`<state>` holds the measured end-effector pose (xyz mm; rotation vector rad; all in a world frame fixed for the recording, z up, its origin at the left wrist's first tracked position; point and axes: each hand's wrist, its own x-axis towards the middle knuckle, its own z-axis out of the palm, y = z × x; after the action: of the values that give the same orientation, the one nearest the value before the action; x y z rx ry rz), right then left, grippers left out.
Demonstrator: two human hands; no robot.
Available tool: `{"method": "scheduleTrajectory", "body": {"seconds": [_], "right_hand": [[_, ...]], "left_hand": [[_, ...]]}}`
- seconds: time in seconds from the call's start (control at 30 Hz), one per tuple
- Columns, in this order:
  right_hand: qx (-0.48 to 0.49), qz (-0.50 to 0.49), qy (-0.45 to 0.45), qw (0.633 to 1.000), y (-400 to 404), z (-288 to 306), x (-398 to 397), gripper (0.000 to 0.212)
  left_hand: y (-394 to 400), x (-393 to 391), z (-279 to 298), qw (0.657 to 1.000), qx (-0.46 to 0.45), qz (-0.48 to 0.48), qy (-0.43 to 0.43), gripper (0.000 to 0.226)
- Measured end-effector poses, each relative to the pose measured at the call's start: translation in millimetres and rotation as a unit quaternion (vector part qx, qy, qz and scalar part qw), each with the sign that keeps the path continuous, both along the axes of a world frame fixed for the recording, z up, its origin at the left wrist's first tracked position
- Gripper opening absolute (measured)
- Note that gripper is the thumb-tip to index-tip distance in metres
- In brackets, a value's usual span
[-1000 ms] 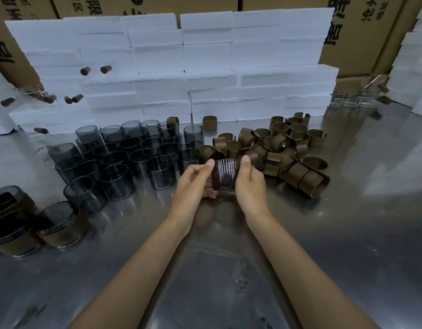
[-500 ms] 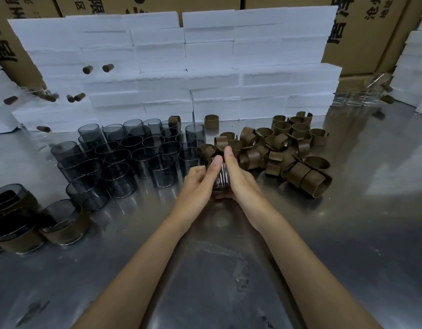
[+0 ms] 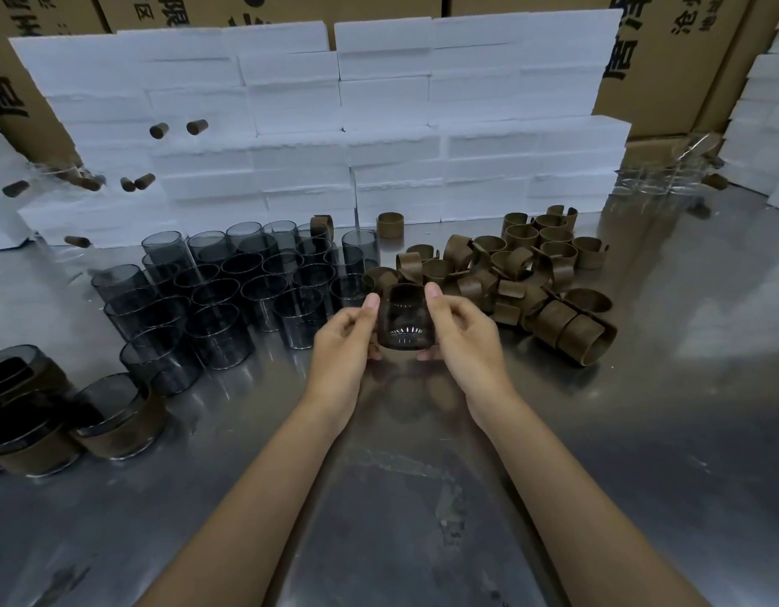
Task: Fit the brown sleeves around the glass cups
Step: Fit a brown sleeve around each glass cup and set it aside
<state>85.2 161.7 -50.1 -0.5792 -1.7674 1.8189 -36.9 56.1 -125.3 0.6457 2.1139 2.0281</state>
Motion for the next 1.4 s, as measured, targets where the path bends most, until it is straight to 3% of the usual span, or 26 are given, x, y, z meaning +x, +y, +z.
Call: {"method": "scheduleTrajectory", "body": {"seconds": [0.17, 0.27, 0.37, 0.53, 0.77, 0.87, 0.93, 1.0, 1.07, 1.17, 1.23, 1.3, 1.4], "right_hand": [[-0.010, 0.081, -0.052, 0.995, -2, 4, 7, 0.089], [0.021, 0.126, -0.056, 0.990, -3, 8, 9, 0.078], [0.028, 0.089, -0.051, 0.994, -3, 7, 10, 0.075], [0.021, 0.020, -0.036, 0.999, 0, 5, 9, 0.059], [0.051, -0.025, 0.026, 0.998, 4, 3, 11, 0.033], [0.031, -0.010, 0.037, 0.999, 3, 5, 12, 0.021], [0.008, 0.023, 0.018, 1.000, -1, 5, 10, 0.031], [-0.028, 0.053, -0.010, 0.998, -3, 3, 8, 0.062], [-0.044, 0.082, -0.022, 0.995, -4, 3, 7, 0.078], [-0.017, 0.107, -0.032, 0.994, -5, 7, 7, 0.075], [-0.018, 0.105, -0.016, 0.994, -7, 6, 7, 0.074], [-0.062, 0.112, 0.006, 0.992, -5, 8, 7, 0.072], [-0.123, 0.148, 0.031, 0.981, -4, 8, 9, 0.061]], "left_hand": [[-5, 29, 28, 0.998, -0.021, -0.037, 0.040, 0.032], [-8, 53, 54, 0.995, -0.013, -0.080, 0.049, 0.035], [-10, 70, 73, 0.995, -0.046, -0.079, 0.033, 0.045], [-13, 75, 82, 0.998, -0.014, -0.061, 0.011, 0.016], [-18, 67, 76, 0.999, 0.018, -0.019, -0.046, 0.028], [-16, 68, 76, 0.996, 0.021, -0.036, -0.076, 0.046], [-17, 68, 77, 0.994, 0.021, -0.056, -0.089, 0.056], [-17, 68, 78, 0.991, 0.026, -0.084, -0.106, 0.059], [-17, 69, 81, 0.987, 0.027, -0.107, -0.117, 0.061], [-17, 69, 84, 0.986, 0.026, -0.110, -0.122, 0.066], [-17, 67, 84, 0.988, 0.033, -0.113, -0.103, 0.058], [-17, 66, 83, 0.989, 0.041, -0.117, -0.075, 0.049], [-18, 66, 79, 0.989, 0.055, -0.127, -0.057, 0.055]]}}
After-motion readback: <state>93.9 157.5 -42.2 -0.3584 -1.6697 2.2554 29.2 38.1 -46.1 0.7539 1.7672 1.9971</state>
